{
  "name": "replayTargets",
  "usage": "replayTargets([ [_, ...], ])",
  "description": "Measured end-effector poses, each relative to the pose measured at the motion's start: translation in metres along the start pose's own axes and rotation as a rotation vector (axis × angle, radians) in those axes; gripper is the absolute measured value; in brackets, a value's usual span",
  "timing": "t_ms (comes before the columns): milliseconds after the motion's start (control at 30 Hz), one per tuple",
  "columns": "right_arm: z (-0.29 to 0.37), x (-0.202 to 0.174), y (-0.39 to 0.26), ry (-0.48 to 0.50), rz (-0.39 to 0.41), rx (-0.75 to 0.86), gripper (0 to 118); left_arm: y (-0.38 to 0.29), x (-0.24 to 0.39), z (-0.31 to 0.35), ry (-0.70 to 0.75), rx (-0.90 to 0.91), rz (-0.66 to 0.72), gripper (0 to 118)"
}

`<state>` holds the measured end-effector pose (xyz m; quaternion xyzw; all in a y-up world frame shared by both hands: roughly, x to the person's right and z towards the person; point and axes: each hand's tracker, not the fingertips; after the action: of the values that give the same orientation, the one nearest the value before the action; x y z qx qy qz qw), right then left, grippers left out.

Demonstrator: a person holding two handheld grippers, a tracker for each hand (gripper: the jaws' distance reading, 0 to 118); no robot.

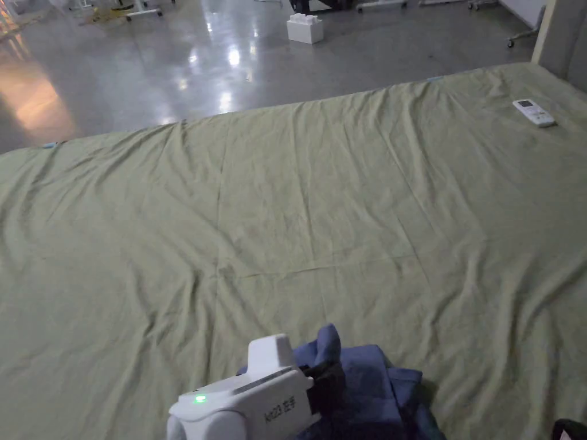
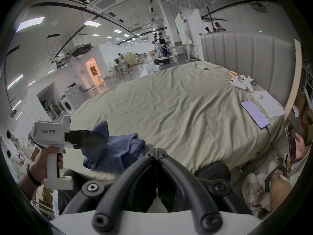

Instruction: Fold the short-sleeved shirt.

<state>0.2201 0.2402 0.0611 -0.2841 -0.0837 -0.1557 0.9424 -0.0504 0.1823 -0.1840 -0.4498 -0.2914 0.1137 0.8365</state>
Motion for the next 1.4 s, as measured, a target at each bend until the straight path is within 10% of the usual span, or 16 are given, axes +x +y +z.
replayTargets([
  [167,0.006,0.018,-0.010,-0.028,-0.039,-0.027,0,-0.003,0.006,-0.002,-0.178,-0.066,0.050,62],
  [333,0.002,0.026,-0.013,-0.025,-0.084,-0.044,0,0.014,-0.012,0.045,-0.162,0.134,0.073,65],
  [400,0.002,0.026,-0.011,-0.021,-0.093,-0.034,0,0.012,-0.026,0.041,-0.125,0.143,0.178,58],
  [467,0.002,0.026,-0.008,-0.010,-0.100,-0.024,0,0.003,-0.030,0.022,-0.123,0.068,0.191,4],
  [767,0.001,0.014,-0.010,0.000,-0.051,-0.057,0,-0.053,-0.006,-0.086,-0.167,-0.160,0.131,0],
  [1167,-0.108,-0.071,-0.003,0.287,0.135,-0.211,0,-0.004,-0.019,0.073,-0.228,0.177,0.020,1],
  [1400,-0.204,-0.105,-0.015,0.165,0.192,-0.428,0,-0.028,-0.100,0.114,-0.045,0.174,0.184,12],
])
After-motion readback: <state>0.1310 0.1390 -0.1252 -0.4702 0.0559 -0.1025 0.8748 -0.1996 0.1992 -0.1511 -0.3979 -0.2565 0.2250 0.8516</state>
